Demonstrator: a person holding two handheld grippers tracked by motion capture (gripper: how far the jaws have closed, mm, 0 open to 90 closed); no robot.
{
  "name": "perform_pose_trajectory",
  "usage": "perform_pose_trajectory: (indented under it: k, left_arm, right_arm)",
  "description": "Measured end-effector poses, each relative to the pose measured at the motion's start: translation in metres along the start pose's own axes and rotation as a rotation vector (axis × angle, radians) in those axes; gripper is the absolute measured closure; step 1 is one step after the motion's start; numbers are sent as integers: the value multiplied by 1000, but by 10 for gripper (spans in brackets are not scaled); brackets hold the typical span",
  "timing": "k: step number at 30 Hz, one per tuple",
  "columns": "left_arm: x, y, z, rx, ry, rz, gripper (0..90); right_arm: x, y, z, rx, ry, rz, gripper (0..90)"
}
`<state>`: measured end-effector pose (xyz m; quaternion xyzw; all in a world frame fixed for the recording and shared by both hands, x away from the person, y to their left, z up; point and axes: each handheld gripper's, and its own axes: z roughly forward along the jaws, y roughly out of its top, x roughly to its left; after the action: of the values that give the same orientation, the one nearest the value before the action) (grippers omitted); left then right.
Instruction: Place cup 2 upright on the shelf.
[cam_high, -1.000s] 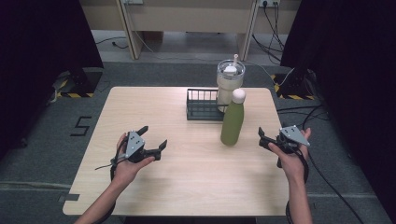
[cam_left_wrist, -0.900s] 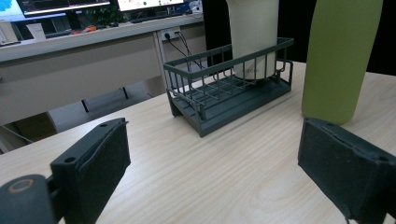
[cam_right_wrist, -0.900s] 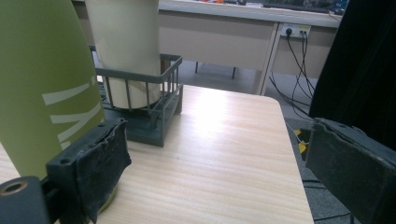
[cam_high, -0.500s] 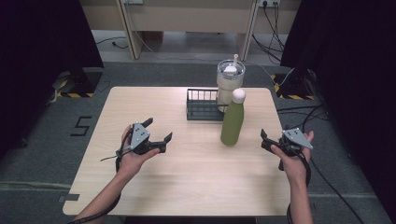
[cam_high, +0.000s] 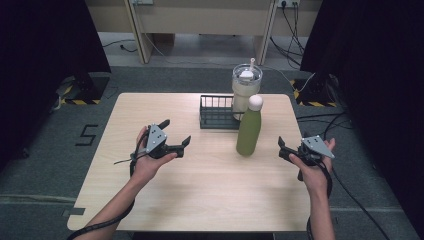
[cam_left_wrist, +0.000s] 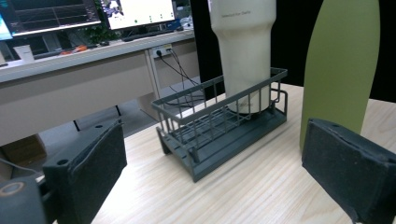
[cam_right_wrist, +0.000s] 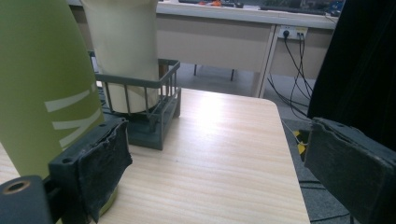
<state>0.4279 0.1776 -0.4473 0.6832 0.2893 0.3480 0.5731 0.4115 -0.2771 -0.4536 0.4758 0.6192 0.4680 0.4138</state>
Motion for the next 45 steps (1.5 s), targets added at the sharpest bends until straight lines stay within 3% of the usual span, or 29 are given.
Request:
perform_pose_trajectory:
  k: [8, 15, 24, 45]
  left_arm:
    - [-11, 4, 17, 7, -40, 15, 54]
    - [-16, 13, 28, -5, -62, 10, 52]
    - [-24, 26, 43, -20, -88, 36, 50]
    - [-60, 37, 84, -19, -189, 25, 52]
  right_arm:
    - [-7, -6, 1, 23, -17, 8, 71]
    - [-11, -6, -2, 18, -30, 23, 72]
    - [-11, -5, -4, 13, -28, 28, 73]
    - [-13, -9, -2, 36, -34, 43, 79]
